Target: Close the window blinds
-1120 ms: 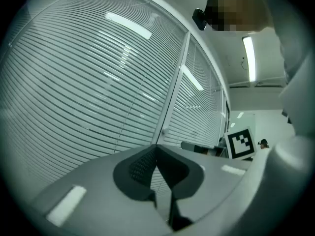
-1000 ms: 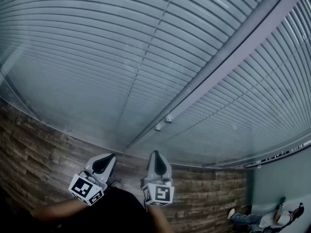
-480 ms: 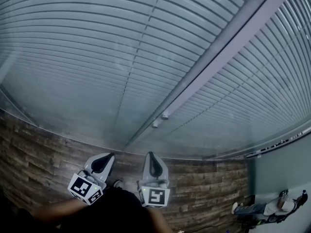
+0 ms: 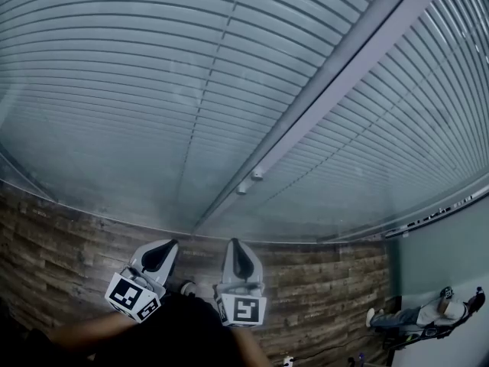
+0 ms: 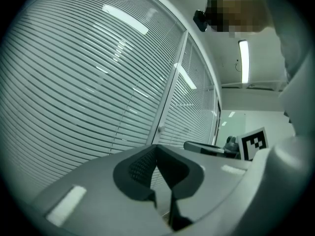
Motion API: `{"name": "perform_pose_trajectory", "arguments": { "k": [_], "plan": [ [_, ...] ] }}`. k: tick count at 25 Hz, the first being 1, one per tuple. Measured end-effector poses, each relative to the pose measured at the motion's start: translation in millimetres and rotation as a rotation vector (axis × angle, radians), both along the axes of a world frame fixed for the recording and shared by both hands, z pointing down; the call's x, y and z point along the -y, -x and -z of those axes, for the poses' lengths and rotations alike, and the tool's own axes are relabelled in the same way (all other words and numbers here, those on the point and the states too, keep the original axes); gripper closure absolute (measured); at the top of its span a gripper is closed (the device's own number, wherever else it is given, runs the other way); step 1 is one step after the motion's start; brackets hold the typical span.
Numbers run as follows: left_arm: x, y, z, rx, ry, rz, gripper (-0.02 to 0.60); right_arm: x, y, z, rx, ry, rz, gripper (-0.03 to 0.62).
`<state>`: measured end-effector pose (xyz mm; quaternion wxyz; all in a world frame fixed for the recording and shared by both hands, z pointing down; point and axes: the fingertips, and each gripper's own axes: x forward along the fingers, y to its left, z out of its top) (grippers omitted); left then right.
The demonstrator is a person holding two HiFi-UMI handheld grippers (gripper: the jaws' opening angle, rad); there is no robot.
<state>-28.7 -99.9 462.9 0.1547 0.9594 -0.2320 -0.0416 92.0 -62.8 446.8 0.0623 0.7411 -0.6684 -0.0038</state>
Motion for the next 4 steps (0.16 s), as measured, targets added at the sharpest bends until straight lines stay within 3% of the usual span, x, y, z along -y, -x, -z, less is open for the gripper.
{"name": "perform_pose_trajectory", "arguments": {
  "k": [4],
  "plan": [
    [-1.1, 3.6, -0.2, 0.005, -0.005, -0.006, 0.581, -1.3, 2.4, 3.7, -0.010, -0.006, -0.010, 0.594]
  ]
}}
